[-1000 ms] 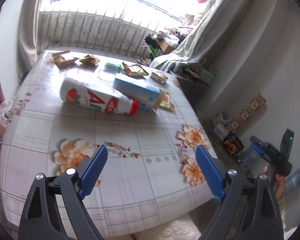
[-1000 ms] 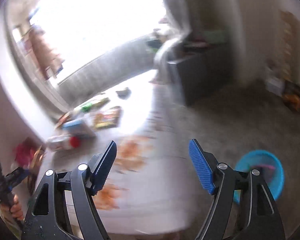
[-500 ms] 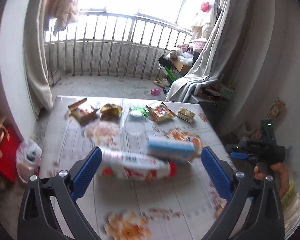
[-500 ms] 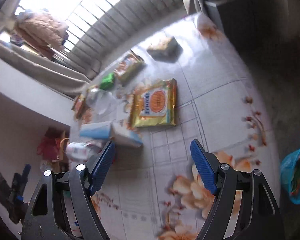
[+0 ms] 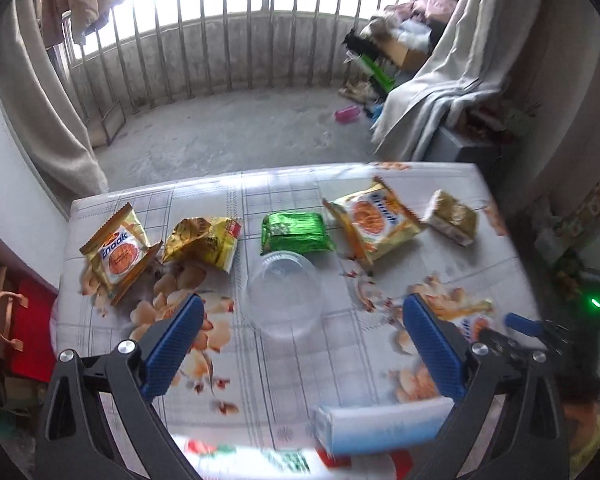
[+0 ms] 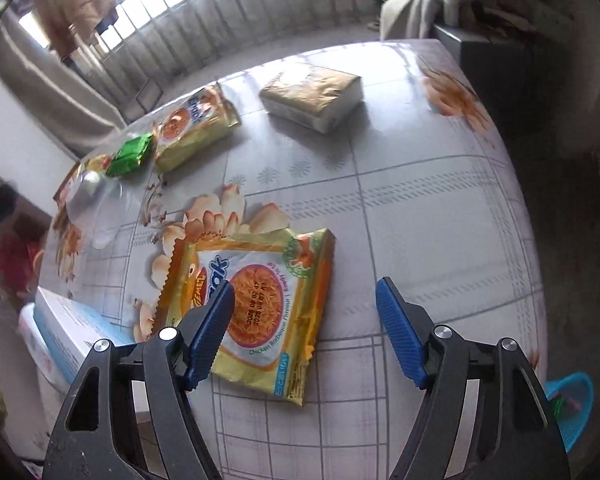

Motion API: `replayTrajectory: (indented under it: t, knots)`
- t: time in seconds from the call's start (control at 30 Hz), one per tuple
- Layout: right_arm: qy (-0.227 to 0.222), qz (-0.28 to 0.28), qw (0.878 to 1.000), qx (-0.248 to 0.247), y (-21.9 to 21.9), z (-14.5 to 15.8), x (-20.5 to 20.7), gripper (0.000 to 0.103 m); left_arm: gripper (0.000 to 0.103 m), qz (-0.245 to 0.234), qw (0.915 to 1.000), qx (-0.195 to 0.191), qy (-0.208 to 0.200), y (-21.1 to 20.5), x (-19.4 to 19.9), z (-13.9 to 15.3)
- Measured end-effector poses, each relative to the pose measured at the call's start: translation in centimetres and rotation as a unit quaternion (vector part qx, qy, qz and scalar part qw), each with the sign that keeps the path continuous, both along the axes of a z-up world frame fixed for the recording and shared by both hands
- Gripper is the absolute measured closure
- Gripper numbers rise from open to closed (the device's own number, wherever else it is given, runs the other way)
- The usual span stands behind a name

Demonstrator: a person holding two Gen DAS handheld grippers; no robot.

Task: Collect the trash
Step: 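Grasp the clear plastic cup with the left gripper while the right gripper grasps the yellow Enaak bag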

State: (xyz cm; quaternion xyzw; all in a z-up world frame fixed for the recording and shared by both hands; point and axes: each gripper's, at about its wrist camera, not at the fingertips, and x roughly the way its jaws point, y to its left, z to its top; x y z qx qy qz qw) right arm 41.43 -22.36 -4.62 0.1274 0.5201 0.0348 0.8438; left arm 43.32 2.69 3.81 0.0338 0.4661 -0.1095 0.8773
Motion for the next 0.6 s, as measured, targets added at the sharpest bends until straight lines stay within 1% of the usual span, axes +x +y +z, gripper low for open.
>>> replayTrajectory:
  t: [0.07, 0.1, 0.13, 0.2, 0.23, 0.3, 0.33, 0.4, 0.43, 0.5, 0.57, 0.6]
  knots:
    - [-0.007, 0.022, 1.000, -0.018, 0.9, -0.1, -0.1, 0.039, 0.006, 0.008, 0.9997, 0.015, 0.018, -0.4, 1.5, -1.2]
    - [-0.012, 0.034, 0.999, -0.033, 1.3, -0.1, -0.4, 0.040, 0.006, 0.011, 0.9991, 0.023, 0.034, -0.6, 2.5, -2.1]
    - [-0.018, 0.042, 0.998, -0.048, 1.8, -0.2, -0.5, 0.041, 0.006, 0.012, 0.9987, 0.028, 0.041, -0.7, 2.9, -2.6]
    - [-0.029, 0.053, 0.995, -0.078, 2.4, -0.3, -0.7, 0.047, 0.006, 0.016, 0.9969, 0.054, 0.054, -1.0, 3.8, -3.7]
    - [-0.033, 0.059, 0.994, -0.089, 2.7, -0.3, -0.9, 0.049, 0.006, 0.018, 0.9962, 0.063, 0.058, -1.0, 4.0, -4.0]
    - [-0.043, 0.073, 0.990, -0.111, 3.1, -0.4, -1.0, 0.057, 0.006, 0.025, 0.9945, 0.075, 0.069, -0.9, 4.6, -4.8]
    - [-0.049, 0.078, 0.990, -0.110, 3.4, -0.3, -1.1, 0.060, 0.006, 0.031, 0.9939, 0.076, 0.074, -0.8, 4.8, -5.1]
    - [-0.052, 0.081, 0.989, -0.116, 3.7, -0.1, -1.2, 0.072, 0.006, 0.040, 0.9930, 0.070, 0.086, -0.5, 5.1, -5.7]
    - [-0.054, 0.079, 0.988, -0.118, 3.3, 0.2, -1.6, 0.075, 0.011, 0.041, 0.9927, 0.069, 0.090, -0.4, 5.1, -5.9]
    - [-0.056, 0.071, 0.990, -0.113, 2.9, 0.4, -1.6, 0.086, 0.017, 0.037, 0.9917, 0.074, 0.098, -0.5, 5.2, -6.3]
    - [-0.056, 0.062, 0.991, -0.100, 2.3, 0.4, -1.4, 0.090, 0.025, 0.035, 0.9913, 0.073, 0.104, -0.4, 5.2, -6.8]
    - [-0.056, 0.058, 0.992, -0.094, 2.0, 0.4, -1.4, 0.094, 0.029, 0.034, 0.9914, 0.066, 0.108, -0.3, 5.2, -7.0]
